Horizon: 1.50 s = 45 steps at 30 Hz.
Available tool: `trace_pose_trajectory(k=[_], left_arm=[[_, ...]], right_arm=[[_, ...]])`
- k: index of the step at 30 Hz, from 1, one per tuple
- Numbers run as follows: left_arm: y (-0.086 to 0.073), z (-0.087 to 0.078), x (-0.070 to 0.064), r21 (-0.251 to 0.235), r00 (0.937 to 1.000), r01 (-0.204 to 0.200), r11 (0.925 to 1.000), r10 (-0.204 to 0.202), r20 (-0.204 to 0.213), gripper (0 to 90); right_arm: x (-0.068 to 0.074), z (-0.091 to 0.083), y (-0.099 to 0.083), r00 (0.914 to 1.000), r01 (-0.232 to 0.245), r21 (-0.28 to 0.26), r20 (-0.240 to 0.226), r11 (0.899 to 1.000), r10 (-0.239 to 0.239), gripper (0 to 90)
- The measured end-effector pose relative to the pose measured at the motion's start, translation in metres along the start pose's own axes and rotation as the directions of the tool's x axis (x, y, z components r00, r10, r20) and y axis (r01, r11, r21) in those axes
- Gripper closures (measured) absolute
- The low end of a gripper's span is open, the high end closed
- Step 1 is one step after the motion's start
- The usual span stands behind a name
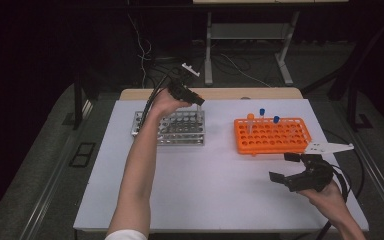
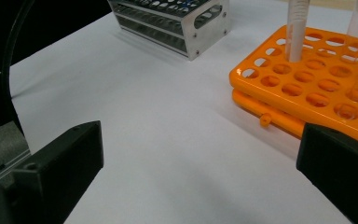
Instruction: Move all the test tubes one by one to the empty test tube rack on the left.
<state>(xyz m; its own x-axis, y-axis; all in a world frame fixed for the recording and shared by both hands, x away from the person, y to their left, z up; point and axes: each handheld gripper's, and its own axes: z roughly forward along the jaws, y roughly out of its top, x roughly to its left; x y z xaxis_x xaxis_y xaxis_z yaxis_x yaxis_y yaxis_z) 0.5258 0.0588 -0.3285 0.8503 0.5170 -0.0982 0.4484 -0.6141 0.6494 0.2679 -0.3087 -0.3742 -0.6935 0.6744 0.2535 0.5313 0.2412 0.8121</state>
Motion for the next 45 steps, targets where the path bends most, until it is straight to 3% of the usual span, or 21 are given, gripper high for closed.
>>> trace_pose_trajectory(k=[5,9,11,18,29,45], left_arm=[[-0.002,0.001,-0.002,-0.004,0.9992,0.022,0.9997,-0.022,0.035,66.1],[-0.002,0.0,-0.006,-0.001,0.9988,0.021,0.9998,-0.021,0.045,56.2],[-0.002,-0.002,-0.008,-0.007,0.9991,0.029,0.9996,-0.028,0.031,48.4],[-0.007,-0.022,-0.018,-0.065,0.9992,0.039,0.9971,-0.038,0.015,29.2],[-0.026,-0.058,-0.033,-0.147,0.9971,0.074,0.9864,-0.076,-0.005,0.9],[-0.082,-0.087,-0.072,-0.234,0.9971,0.068,0.9699,-0.074,-0.017,0.0]], right_arm=[[-0.006,-0.005,0.004,0.9998,-0.009,0.0,0.019,1.0,0.009,0.2],[-0.011,-0.008,0.008,0.9994,-0.007,0.017,0.033,1.0,0.006,0.2],[-0.013,-0.01,0.011,0.9992,-0.008,0.024,0.039,1.0,0.007,0.3],[-0.025,-0.01,0.022,0.9985,-0.006,0.043,0.055,0.999,0.003,0.3],[-0.034,0.01,0.047,0.9983,0.023,0.084,0.052,0.996,-0.028,0.3],[-0.043,0.056,0.072,0.9964,0.039,0.145,0.068,0.989,-0.05,0.3]])
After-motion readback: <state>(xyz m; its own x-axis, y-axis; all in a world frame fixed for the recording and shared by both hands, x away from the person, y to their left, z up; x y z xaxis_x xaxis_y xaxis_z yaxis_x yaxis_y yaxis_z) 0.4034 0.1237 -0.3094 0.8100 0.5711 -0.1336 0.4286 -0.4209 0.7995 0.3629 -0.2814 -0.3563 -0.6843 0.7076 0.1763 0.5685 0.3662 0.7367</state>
